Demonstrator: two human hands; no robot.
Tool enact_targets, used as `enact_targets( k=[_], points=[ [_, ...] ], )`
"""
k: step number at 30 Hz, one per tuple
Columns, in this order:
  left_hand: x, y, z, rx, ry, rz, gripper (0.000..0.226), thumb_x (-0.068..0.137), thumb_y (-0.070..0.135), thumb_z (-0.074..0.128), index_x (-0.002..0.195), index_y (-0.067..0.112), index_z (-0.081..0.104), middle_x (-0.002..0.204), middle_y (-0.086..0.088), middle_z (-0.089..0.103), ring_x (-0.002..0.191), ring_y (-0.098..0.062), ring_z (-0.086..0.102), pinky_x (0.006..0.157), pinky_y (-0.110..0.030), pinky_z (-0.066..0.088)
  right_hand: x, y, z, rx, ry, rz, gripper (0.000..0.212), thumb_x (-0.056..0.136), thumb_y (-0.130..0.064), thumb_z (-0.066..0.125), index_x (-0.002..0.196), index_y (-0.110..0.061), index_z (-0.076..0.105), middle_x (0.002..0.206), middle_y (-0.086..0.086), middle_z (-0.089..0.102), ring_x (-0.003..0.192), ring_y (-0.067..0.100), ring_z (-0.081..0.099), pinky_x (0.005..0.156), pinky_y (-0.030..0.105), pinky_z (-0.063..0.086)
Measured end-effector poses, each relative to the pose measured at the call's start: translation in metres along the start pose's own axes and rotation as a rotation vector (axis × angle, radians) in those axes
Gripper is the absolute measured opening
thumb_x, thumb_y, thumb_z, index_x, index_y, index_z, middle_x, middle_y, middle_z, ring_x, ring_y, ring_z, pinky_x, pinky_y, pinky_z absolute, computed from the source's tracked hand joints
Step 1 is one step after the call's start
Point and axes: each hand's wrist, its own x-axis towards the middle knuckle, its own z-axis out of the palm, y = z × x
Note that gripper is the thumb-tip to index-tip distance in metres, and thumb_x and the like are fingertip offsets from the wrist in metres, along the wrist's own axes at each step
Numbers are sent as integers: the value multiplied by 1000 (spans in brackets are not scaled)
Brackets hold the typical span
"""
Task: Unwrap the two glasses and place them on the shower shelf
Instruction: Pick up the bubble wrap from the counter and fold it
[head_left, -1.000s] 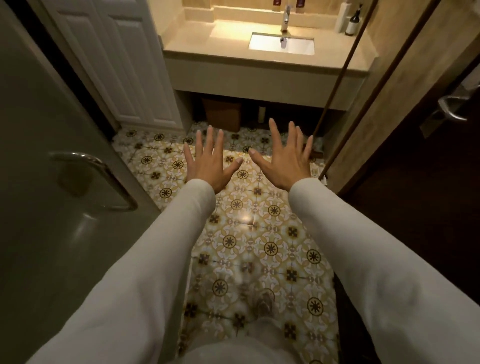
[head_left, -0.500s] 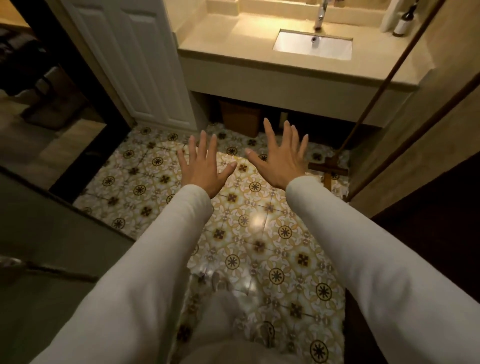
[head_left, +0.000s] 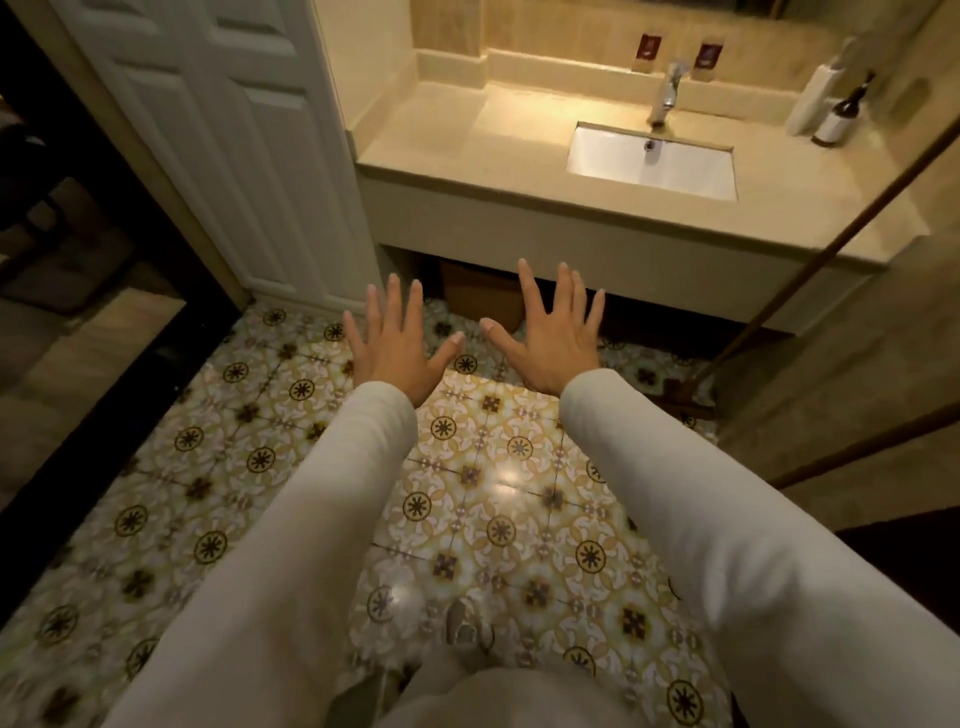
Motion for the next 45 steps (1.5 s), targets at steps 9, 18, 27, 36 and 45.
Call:
enact_targets(
  k=[9, 18, 27, 36, 45],
  points=[
    [132, -10, 9, -5, -20, 49, 89, 90, 77, 16, 158, 24, 0, 168, -4, -7, 153, -30, -8, 120, -61, -1, 127, -5, 15, -19, -14, 37, 89, 88, -85, 18, 161, -37, -1, 169, 21, 3, 156, 38, -2, 121, 62, -9],
    [304, -3, 38, -14, -11, 43, 90, 87, 80, 16, 158, 26, 1, 168, -2, -5, 153, -29, -8, 119, -60, -2, 294, 16, 34, 21, 0, 33, 90, 86, -86, 17, 161, -39, -3, 169, 22, 4, 156, 39, 0, 120, 62, -11],
    [454, 1, 42, 29, -15, 10, 91, 85, 81, 10, 157, 26, 0, 168, -2, -5, 153, -29, -6, 118, -60, -1, 466, 20, 37, 63, -70, 20, 89, 88, -85, 19, 161, -39, -6, 170, 20, -1, 156, 38, -4, 122, 62, -9],
    [590, -29, 54, 46, -50, -21, 88, 88, 80, 15, 157, 29, -8, 167, 1, -14, 152, -27, -15, 116, -55, -13, 600, -4, 68, 66, -104, 9, 88, 89, -83, 20, 161, -39, -4, 170, 20, -1, 157, 37, -6, 121, 62, -12],
    [745, -78, 61, 41, -102, -15, 86, 91, 76, 13, 156, 27, -13, 165, -1, -21, 151, -28, -21, 119, -58, -10, 732, -38, 100, 60, -109, 57, 89, 88, -84, 18, 160, -39, -6, 170, 20, -3, 157, 37, -7, 121, 61, -12]
  ],
)
